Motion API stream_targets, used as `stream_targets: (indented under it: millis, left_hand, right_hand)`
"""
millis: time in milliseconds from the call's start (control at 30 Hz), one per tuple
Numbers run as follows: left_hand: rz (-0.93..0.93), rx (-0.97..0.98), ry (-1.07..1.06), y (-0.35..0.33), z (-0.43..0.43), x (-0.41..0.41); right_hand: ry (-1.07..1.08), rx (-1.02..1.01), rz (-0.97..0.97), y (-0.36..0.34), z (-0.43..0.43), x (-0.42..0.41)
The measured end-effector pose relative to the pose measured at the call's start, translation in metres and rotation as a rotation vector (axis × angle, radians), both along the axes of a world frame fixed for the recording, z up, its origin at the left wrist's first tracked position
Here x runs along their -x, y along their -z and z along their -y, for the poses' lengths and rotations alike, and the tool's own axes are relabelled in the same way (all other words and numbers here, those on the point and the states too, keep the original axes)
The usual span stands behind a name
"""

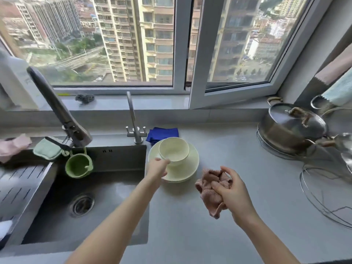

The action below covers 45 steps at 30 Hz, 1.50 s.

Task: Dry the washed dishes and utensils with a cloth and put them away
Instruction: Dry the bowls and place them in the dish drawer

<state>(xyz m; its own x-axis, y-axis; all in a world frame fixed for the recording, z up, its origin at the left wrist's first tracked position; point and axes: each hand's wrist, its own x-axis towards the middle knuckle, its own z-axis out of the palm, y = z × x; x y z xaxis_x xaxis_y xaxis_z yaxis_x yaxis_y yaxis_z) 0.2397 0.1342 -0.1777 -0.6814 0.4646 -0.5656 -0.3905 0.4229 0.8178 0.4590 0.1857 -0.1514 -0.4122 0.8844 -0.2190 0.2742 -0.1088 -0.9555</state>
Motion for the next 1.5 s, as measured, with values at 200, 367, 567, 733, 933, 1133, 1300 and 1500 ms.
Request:
stream_targets:
  millis: [200, 367, 567, 733, 933, 1133, 1300, 1500]
  left_hand:
    - [0.151, 0.087, 0.016, 0.038, -0.059, 0.047]
    - [0.197, 0.138, 0.0, 0.051, -0.069, 0.062]
    - [0.231, 0.108, 0.13, 0.019, -0.066, 0.06]
    - [-0.024, 0.113, 0.241, -0.01, -0.064, 0.056]
    - [-1.465, 0.207, 0.607, 0.003, -0.058, 0.053]
    - [-1.28, 0.279, 0.545, -0.011, -0.054, 0.057]
    - [-0.292, 0.044, 0.257, -0.016, -0.041, 0.076]
    - [-0.091, -0.158, 0.304, -0.022, -0.03, 0.072]
  right_hand:
    - [0.057, 0.028, 0.106, 0.006, -0.032, 0.037]
    - [0.112, 0.063, 0.126, 0.018, -0.051, 0.055]
    - [0.075, 0.09, 0.144, 0.027, -0.072, 0.071]
    - [0.025, 0.093, 0.104, 0.029, -0.087, 0.069]
    - [-0.018, 0.054, 0.101, 0.019, -0.098, 0.07]
    - [-0.04, -0.202, 0.126, -0.001, -0.09, 0.078]
    - [-0.007, -0.477, 0.072, -0.011, -0.07, 0.102]
    - [-0.832, -0.994, 0.39, 0.009, -0.056, 0.147]
